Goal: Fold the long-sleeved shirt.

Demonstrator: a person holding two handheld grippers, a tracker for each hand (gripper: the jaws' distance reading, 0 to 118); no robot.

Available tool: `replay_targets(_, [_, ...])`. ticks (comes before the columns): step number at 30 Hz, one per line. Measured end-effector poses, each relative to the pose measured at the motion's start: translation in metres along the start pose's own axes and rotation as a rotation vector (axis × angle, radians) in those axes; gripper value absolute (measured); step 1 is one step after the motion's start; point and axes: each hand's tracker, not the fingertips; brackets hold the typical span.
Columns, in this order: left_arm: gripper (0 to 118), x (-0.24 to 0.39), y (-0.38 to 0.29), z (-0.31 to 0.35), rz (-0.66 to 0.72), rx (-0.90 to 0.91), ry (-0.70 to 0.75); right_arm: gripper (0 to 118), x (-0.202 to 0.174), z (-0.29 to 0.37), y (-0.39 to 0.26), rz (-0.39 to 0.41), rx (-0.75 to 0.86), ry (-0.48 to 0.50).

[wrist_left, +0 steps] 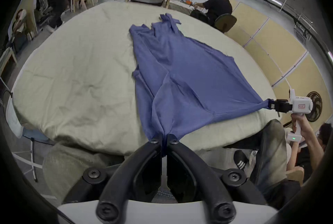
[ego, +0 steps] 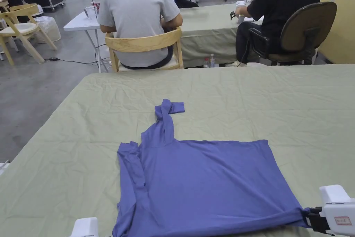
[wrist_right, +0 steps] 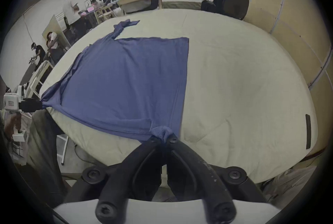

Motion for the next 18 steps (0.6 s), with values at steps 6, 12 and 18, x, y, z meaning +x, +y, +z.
replay_targets(6, [50, 0.004, -0.005, -0.004, 0.016, -0.058, 0.007, 47, 0.000, -0.011, -0.004, 0.021, -0.069, -0.035])
replay_targets(12, [57, 0.005, 0.006, 0.015, -0.021, 0.029, 0.054, 57, 0.007, 0.011, 0.002, 0.007, -0.013, -0.064])
replay_targets(18, [57, 0.022, 0.060, 0.032, -0.049, 0.186, 0.110, 57, -0.014, 0.055, 0.046, 0.002, 0.194, -0.076])
